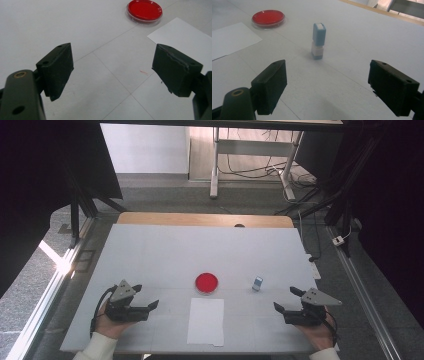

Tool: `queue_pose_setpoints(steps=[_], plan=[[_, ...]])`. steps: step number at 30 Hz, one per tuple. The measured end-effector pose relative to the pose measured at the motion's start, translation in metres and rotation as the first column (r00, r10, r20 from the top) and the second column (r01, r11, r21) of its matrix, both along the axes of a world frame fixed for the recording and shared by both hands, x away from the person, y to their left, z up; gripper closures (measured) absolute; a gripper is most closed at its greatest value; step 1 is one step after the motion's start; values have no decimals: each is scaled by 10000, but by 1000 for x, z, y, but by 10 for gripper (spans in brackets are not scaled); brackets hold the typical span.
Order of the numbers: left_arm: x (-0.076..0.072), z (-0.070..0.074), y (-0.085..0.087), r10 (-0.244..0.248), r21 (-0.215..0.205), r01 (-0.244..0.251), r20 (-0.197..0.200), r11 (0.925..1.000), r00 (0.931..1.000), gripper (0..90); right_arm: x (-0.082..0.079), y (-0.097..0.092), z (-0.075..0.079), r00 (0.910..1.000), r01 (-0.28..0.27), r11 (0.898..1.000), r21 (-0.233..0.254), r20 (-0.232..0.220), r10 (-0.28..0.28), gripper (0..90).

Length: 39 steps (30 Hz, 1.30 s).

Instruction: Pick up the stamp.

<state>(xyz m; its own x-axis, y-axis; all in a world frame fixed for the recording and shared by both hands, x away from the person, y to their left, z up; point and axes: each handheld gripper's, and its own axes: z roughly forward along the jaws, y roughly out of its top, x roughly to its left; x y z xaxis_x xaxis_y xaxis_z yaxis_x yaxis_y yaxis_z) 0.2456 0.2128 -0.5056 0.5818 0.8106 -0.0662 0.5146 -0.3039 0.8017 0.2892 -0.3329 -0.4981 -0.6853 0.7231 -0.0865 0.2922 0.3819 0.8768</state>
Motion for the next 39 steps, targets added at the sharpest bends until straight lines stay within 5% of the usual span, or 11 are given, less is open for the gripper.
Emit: queue_pose_setpoints(steps=[31, 39], plan=[[5, -3, 2, -240, 32, 240, -64, 9997, 9997, 176, 10, 17, 26, 9995, -51, 10000, 84, 318, 48, 185], [7, -3, 2, -218, -37, 218, -117, 9998, 9997, 175, 22, 30, 36, 9994, -336, 9994, -120, -59, 335, 189]])
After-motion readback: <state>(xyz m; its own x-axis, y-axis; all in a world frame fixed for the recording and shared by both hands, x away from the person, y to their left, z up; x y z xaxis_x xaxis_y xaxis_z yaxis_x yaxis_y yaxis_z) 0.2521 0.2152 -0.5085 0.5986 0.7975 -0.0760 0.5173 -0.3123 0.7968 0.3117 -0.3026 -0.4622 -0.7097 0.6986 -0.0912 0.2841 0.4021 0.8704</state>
